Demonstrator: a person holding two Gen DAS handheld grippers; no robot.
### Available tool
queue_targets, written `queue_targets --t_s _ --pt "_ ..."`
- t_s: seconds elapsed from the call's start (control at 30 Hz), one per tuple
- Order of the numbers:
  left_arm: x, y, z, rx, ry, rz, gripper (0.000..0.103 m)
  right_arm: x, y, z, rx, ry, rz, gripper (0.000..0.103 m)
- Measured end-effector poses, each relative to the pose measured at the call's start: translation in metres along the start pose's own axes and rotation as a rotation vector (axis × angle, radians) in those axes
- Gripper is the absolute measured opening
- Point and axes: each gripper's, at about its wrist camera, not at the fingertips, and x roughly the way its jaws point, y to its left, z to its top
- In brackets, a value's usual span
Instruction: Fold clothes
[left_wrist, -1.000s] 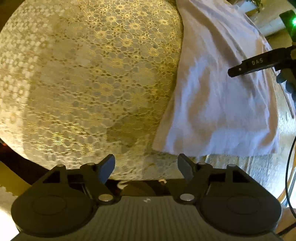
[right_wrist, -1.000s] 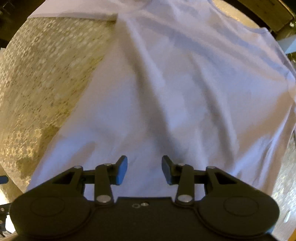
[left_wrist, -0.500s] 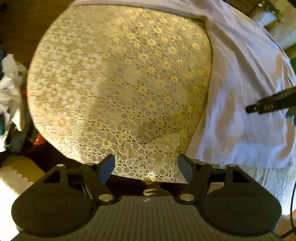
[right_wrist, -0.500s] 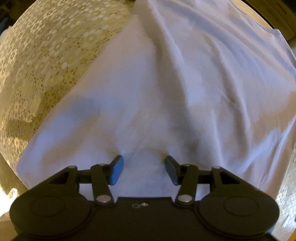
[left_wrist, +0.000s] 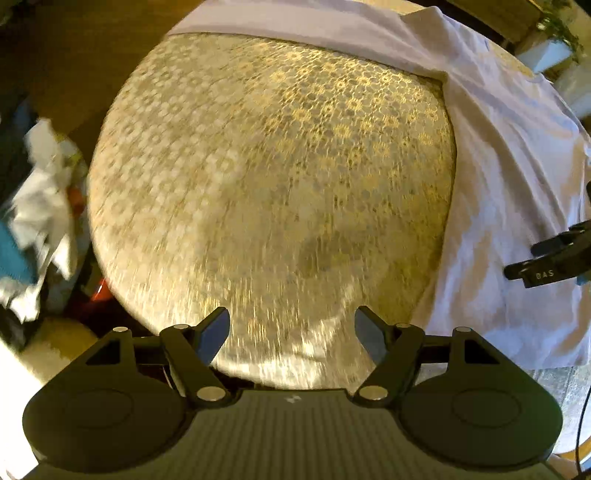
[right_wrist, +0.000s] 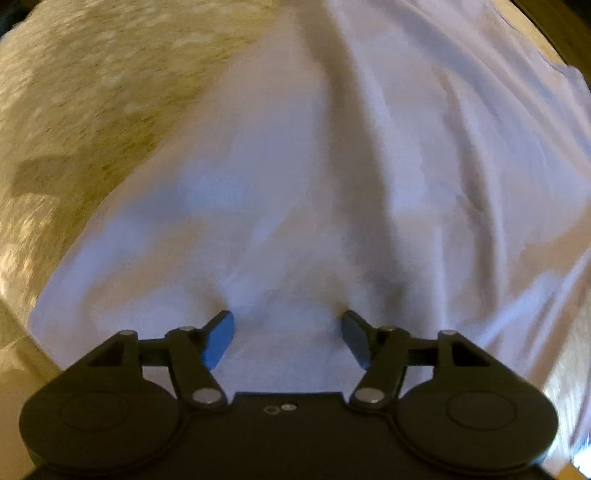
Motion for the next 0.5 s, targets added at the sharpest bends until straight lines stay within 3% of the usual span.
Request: queue_targets --t_s 0.17,0.33,0.37,0.5 --pt "0.021 0.033 0.058 0.079 -0.049 -0.012 0.074 -0.05 0.011 0.052 0.079 -0.206 0.045 0.103" --pt "0.032 0.089 0.118 0.058 -0.087 -0.011 0.074 -0.083 0.059 0.117 -0.08 -0.4 0.062 0.103" --pt "0.036 0.102 0.131 0.043 -0.095 -0.007 0.074 -0.079 0.067 0.144 -0.11 -0.42 0.064 0.103" --pt "0.05 0.15 0.176 -0.053 -0.119 -0.007 0.074 -0.078 0.103 0.183 -0.226 -0.454 0.048 0.103"
